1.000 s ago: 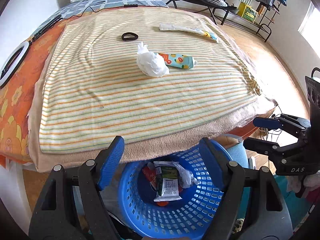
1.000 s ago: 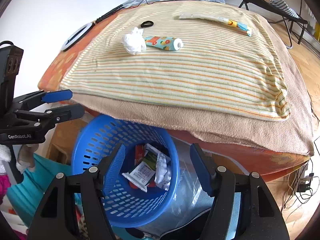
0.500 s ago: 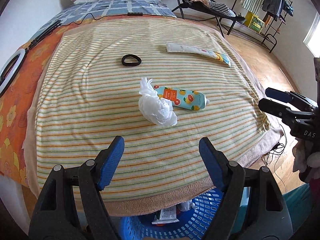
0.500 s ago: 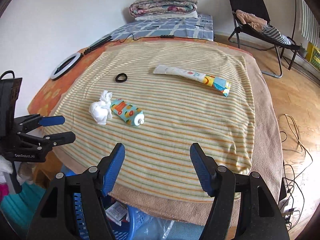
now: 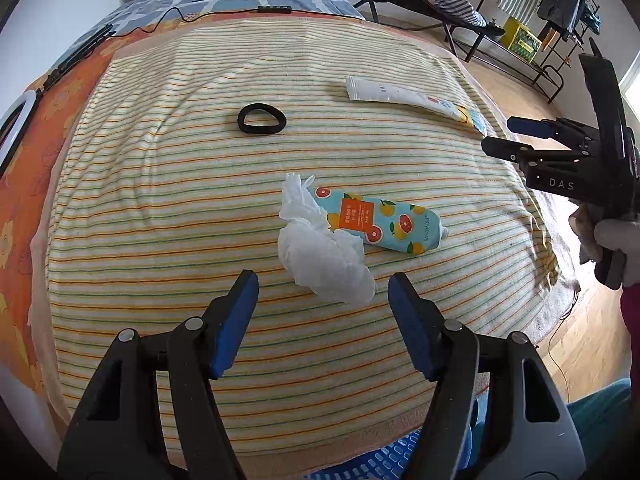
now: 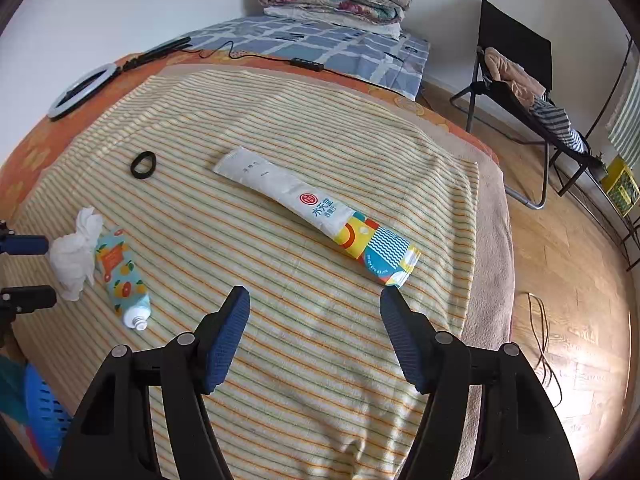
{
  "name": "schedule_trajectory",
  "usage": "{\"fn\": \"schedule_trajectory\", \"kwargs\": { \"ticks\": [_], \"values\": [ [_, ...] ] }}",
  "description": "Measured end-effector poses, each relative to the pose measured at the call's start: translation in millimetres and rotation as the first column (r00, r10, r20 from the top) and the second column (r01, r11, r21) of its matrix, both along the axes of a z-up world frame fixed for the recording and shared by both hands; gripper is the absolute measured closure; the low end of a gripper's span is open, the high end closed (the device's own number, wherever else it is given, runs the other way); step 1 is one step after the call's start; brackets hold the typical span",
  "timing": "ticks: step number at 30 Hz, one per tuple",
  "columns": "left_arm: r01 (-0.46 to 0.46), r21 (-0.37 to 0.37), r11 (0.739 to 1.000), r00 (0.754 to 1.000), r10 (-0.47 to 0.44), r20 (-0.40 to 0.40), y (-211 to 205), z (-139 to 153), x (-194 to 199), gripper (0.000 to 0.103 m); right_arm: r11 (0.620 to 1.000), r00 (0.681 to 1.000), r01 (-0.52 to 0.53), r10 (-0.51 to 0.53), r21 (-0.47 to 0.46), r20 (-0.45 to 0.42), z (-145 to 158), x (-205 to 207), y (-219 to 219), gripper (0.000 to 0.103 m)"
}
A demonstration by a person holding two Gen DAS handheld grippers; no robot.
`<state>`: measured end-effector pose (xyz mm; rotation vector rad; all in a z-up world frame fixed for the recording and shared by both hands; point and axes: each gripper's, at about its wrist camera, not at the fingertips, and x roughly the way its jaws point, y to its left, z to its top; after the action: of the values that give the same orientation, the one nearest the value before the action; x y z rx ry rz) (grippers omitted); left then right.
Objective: Collect trash
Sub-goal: 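Move both tools back over the towel toward the tissue and long tube, then grasp the white tissue with the left tool while the right tool grasps the long white tube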
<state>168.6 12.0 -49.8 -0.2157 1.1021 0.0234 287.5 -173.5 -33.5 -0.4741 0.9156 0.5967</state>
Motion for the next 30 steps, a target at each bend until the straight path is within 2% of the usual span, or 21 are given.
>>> {"fn": "schedule_trajectory", "kwargs": {
  "ticks": [6, 8, 9, 12, 15, 17, 19, 24, 27, 30],
  "values": [
    [-0.014, -0.008, 1.0, 1.0, 0.014, -0.025, 6.9, -8.8, 9.0, 0.038, 0.997, 1.0, -0.012, 0.013, -0.075, 0.022, -21.1, 23.5, 17.7, 0.036],
    [-0.023, -0.015, 1.0, 0.999, 0.022, -0.031, 10.9, -11.1, 10.4, 0.042, 0.995, 0.999, -0.009, 0.013, -0.102, 0.045, -27.7, 29.3, 23.7, 0.036],
    [-0.026, -0.019, 0.999, 0.999, 0.026, -0.037, 12.6, -12.3, 11.0, 0.047, 0.994, 0.999, -0.011, 0.015, -0.106, 0.045, -30.7, 32.1, 26.4, 0.036],
    [-0.038, -0.029, 0.999, 0.998, 0.037, -0.043, 16.5, -15.2, 12.1, 0.048, 0.993, 0.999, -0.011, 0.017, -0.118, 0.051, -37.3, 38.2, 33.8, 0.036],
    [-0.039, -0.036, 0.999, 0.998, 0.037, -0.046, 17.9, -16.8, 12.2, 0.055, 0.994, 0.998, -0.018, 0.024, -0.109, 0.054, -38.6, 41.7, 38.5, 0.036],
    [-0.036, -0.036, 0.999, 0.998, 0.034, -0.046, 17.7, -16.6, 11.7, 0.056, 0.995, 0.998, -0.024, 0.029, -0.1, 0.05, -37.5, 43.5, 39.9, 0.036],
    [-0.03, -0.034, 0.999, 0.999, 0.029, -0.047, 16.9, -16.5, 11.8, 0.06, 0.995, 0.999, -0.037, 0.04, -0.09, 0.037, -36.5, 44.3, 41.0, 0.043],
    [-0.02, -0.033, 0.999, 0.999, 0.018, -0.046, 13.1, -15.2, 11.9, 0.069, 0.995, 0.998, -0.054, 0.056, -0.078, 0.019, -34.2, 42.5, 44.8, 0.072],
    [-0.022, -0.03, 0.999, 0.999, 0.021, -0.042, 14.5, -14.4, 11.9, 0.072, 0.997, 0.999, -0.052, 0.053, -0.061, 0.011, -31.2, 42.2, 44.6, 0.083],
    [-0.03, -0.034, 0.999, 0.999, 0.029, -0.038, 16.3, -13.6, 11.3, 0.076, 0.998, 0.999, -0.04, 0.04, -0.047, 0.007, -27.1, 42.3, 42.6, 0.09]
  ]
}}
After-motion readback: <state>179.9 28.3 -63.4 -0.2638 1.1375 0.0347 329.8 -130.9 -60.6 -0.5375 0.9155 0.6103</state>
